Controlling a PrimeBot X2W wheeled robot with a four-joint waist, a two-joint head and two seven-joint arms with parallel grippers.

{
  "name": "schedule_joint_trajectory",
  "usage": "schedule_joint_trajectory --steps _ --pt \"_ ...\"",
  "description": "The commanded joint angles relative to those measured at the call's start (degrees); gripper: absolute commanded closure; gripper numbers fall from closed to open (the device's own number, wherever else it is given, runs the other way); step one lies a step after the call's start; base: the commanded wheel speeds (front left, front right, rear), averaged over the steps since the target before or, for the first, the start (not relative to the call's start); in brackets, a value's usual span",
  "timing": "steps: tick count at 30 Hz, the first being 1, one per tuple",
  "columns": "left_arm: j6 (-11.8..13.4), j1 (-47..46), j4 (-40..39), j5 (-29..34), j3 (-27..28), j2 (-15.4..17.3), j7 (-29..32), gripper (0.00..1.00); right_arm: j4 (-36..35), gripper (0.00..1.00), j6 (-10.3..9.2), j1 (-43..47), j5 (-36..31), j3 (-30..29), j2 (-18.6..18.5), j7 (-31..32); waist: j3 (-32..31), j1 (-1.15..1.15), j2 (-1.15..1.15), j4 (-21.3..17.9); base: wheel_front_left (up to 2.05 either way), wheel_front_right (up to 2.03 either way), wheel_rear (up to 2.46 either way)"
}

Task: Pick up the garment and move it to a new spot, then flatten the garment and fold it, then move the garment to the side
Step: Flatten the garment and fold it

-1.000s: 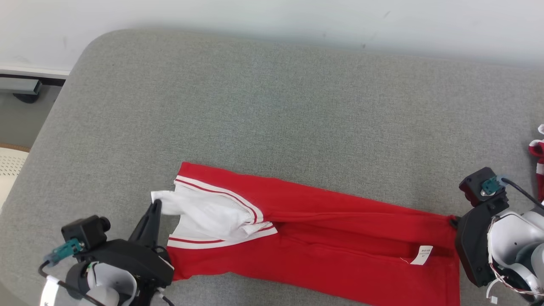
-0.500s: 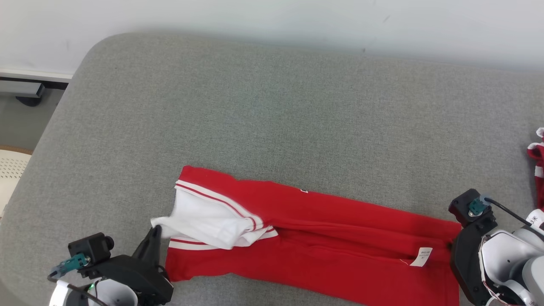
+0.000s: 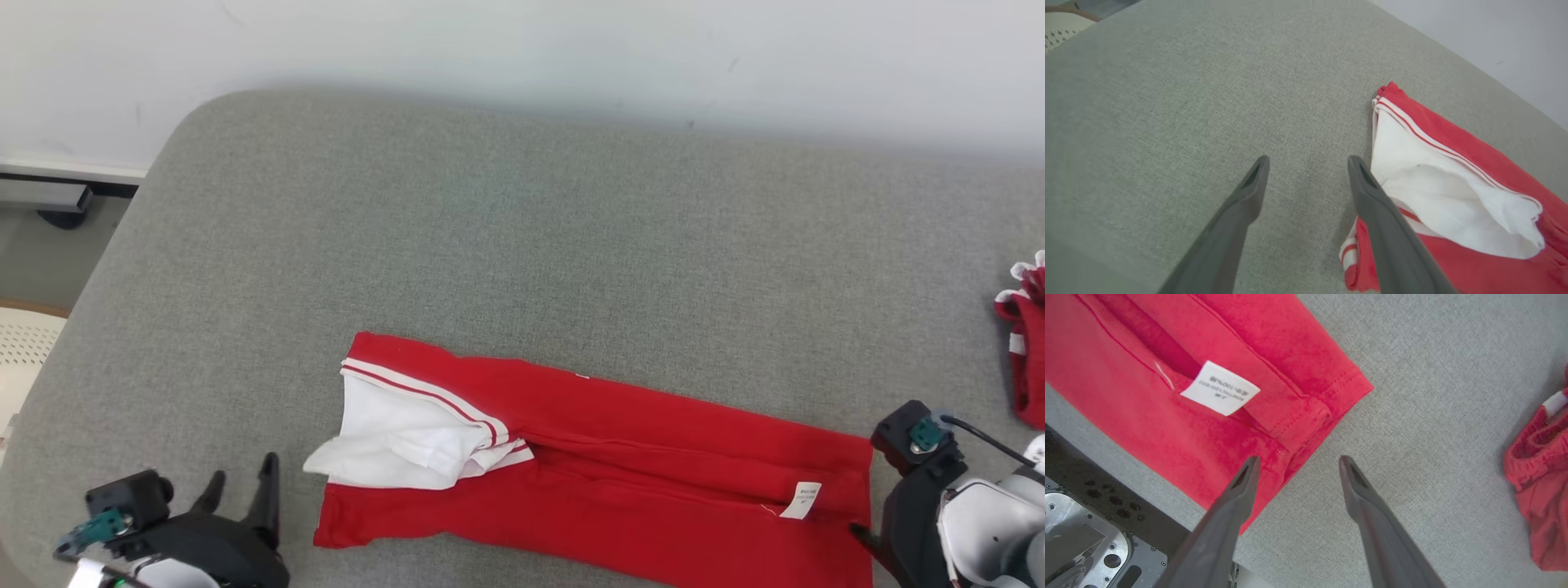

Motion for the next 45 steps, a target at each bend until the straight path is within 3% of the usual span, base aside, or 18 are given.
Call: schedule_joint_trajectory --steps 1,8,18,19,22,26,36,45 --pt "0.78 1.16 -1.14 0.75 0.62 1.06 -1.1 0.0 -0.61 0.0 -0.03 1.08 0.49 -0.95 -0.78 -0.6 -0.87 0.0 0.0 -0.27 0.0 0.0 0.0" --pt "0.88 3.55 -7.06 3.04 1.63 3.25 -7.46 0.0 -2.51 0.0 -0.03 4.41 -1.71 -6.65 1.84 -7.4 -3.23 0.0 0.0 -0.73 0.0 0.0 0.0" --pt "-0.66 5.18 -13.67 10.17 -1.25 3.23 -12.95 0.0 0.63 0.0 -0.03 7.67 -7.59 -17.62 14.67 -24.28 -6.89 0.0 0.0 -2.12 0.0 0.0 0.0" --pt "-0.66 5.18 -13.67 10.17 -1.25 3.23 -12.95 0.0 0.63 0.0 -0.03 7.67 -7.59 -17.62 14.67 -24.28 -6.89 0.0 0.0 -2.12 0.0 0.0 0.0" --pt "-0.67 5.86 -15.02 11.5 -1.68 2.42 -13.36 0.0 1.91 0.0 -0.03 7.9 -8.47 -21.57 20.24 -29.69 -7.93 0.0 0.0 -2.75 0.0 0.0 0.0" --pt "-1.67 5.99 -16.22 12.81 -1.05 1.0 -13.72 0.0 3.47 0.0 -0.03 7.35 -10.09 -24.03 24.8 -37.34 -8.43 0.0 0.0 -3.67 0.0 0.0 0.0" --pt "-4.79 8.05 -18.59 17.92 3.84 -2.87 -13.75 0.0 8.27 0.0 -0.02 5.53 -10.1 -26.24 30.22 -52.88 -9.24 0.0 0.0 -6.59 0.0 0.0 0.0" --pt "-8.47 9.29 -15.42 20.43 4.88 -3.65 -13.75 0.0 13.35 0.0 -0.02 4.68 -8.29 -26.61 31.96 -60.13 -9.85 0.0 0.0 -8.92 0.0 0.0 0.0"
